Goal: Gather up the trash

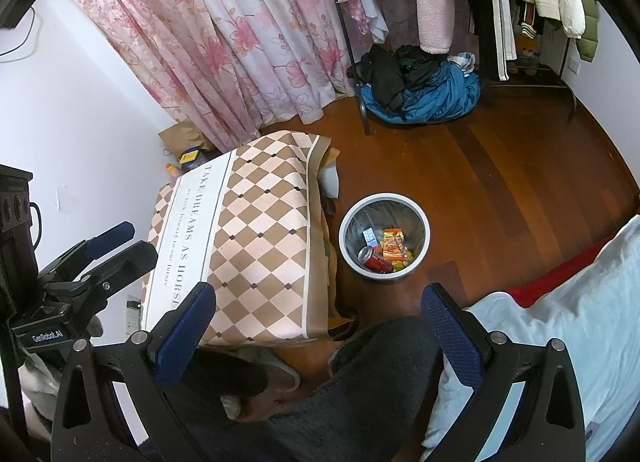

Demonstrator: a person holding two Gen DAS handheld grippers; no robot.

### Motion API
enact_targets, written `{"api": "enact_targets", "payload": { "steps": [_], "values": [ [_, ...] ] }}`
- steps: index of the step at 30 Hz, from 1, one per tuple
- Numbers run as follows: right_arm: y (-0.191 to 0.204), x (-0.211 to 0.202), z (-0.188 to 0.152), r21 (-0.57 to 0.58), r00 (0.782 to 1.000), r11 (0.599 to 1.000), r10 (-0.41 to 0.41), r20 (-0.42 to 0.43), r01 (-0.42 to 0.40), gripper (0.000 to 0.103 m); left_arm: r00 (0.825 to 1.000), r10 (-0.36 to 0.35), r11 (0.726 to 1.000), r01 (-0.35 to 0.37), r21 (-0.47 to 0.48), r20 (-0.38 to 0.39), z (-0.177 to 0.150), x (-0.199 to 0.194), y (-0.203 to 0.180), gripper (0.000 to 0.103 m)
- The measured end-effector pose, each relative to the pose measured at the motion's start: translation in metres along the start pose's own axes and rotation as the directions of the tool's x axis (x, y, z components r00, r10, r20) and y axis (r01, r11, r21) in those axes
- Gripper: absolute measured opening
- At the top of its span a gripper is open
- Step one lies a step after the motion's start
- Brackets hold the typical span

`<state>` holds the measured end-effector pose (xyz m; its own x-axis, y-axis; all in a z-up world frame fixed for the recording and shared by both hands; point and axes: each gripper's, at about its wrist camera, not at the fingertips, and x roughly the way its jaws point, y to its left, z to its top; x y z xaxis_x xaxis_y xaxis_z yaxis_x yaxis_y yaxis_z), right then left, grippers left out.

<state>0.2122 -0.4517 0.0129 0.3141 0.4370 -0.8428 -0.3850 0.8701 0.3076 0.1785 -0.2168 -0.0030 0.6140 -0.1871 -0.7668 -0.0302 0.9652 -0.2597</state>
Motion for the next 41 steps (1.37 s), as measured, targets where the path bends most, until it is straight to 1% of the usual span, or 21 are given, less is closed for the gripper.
{"api": "enact_targets", "payload": {
  "steps": [34, 41],
  "values": [
    [0.0063, -0.0017, -0.0078, -0.011, 1.000, 1.000, 0.000, -0.006, 0.000, 0.103, 1.000, -0.007, 1.000, 0.007, 0.003, -0.001, -0.0015, -0.0012, 0.0007, 0.103],
    [0.0093, -0.0014, -0.0090, -0.008, 1.000, 1.000, -0.003, -0.005, 0.003, 0.103, 1.000, -0.013, 1.000, 0.013, -0.010, 0.001, -0.0025, -0.0020, -0.0011, 0.103]
  ]
}}
